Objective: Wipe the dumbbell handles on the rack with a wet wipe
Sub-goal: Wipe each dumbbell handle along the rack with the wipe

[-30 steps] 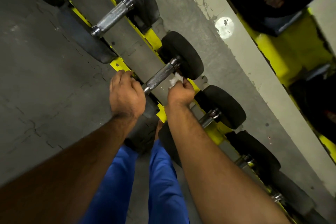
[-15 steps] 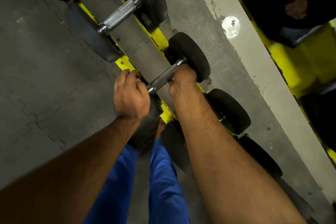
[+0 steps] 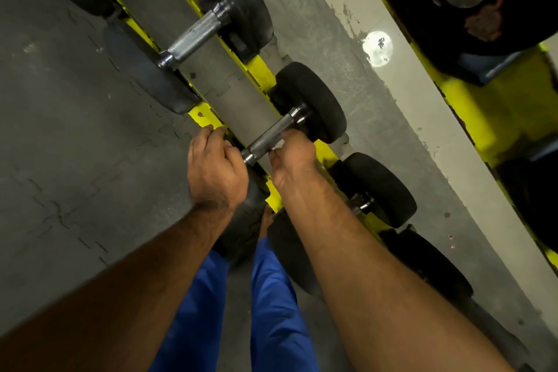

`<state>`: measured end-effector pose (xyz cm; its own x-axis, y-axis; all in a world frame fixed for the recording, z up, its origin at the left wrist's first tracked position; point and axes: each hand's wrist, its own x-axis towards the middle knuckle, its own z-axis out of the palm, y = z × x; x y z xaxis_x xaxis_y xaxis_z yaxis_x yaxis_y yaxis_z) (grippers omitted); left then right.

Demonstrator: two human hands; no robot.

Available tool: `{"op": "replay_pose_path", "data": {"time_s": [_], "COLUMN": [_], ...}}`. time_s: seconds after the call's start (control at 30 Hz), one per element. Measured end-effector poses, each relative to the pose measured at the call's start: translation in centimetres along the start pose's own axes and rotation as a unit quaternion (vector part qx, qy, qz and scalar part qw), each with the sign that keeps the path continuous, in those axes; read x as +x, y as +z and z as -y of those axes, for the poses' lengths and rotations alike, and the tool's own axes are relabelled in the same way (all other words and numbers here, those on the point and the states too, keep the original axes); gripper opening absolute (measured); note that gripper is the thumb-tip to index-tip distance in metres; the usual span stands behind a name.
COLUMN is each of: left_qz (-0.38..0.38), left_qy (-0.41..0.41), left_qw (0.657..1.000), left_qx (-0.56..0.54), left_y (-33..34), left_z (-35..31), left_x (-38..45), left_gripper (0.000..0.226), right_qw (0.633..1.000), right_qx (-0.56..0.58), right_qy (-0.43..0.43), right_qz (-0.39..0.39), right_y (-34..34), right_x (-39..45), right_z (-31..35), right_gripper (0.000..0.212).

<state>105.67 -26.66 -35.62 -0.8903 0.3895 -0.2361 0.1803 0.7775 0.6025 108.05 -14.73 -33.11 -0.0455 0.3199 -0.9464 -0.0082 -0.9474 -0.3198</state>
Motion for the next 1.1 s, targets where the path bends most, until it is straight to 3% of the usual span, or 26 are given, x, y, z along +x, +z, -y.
{"op": "replay_pose_path", "data": {"time_s": [0.1,0.2,0.33,0.43,0.6,0.73,0.87,1.1], "left_qz": [-0.002,-0.009,-0.020,-0.021,-0.013,-0.014,-0.014,-0.007], "left_qy": [-0.005,-0.003,-0.003,-0.003,-0.010,-0.004,0.000,-0.008], "left_qw": [1.000,1.000,1.000,1.000,1.000,1.000,1.000,1.000], "left_qx": [-0.007,-0.013,-0.016,-0.014,-0.013,-0.011,-0.009,-0.001], "left_y": [0.1,0.2,0.1,0.1,0.0,0.0,-0.1,0.0], "left_z": [0.0,0.2,0.0,0.0,-0.1,-0.1,-0.1,-0.1], "left_x": [-0.1,0.0,0.0,-0.1,-0.1,-0.1,-0.1,0.0], "left_gripper": [0.050,0.051,0.053,0.055,0.058,0.057,0.057,0.059], "right_qw": [0.998,0.990,0.997,0.999,0.985,0.991,0.990,0.963], "right_qx": [0.003,-0.113,-0.068,-0.001,-0.157,-0.133,-0.131,-0.262], "right_qy": [-0.064,-0.084,-0.010,-0.049,0.042,0.016,0.040,0.051], "right_qz": [0.014,-0.019,0.023,-0.004,0.058,0.021,0.026,0.026], "right_y": [-0.6,-0.9,-1.7,-1.1,-2.8,-2.0,-2.4,-1.9], "right_x": [1.2,0.1,-0.3,1.6,-0.6,1.4,0.6,2.7], "right_z": [1.6,-0.7,-1.6,1.0,-1.9,0.6,-2.3,-3.5], "right_gripper": [0.033,0.035,0.024,0.030,0.027,0.028,0.026,0.016]}}
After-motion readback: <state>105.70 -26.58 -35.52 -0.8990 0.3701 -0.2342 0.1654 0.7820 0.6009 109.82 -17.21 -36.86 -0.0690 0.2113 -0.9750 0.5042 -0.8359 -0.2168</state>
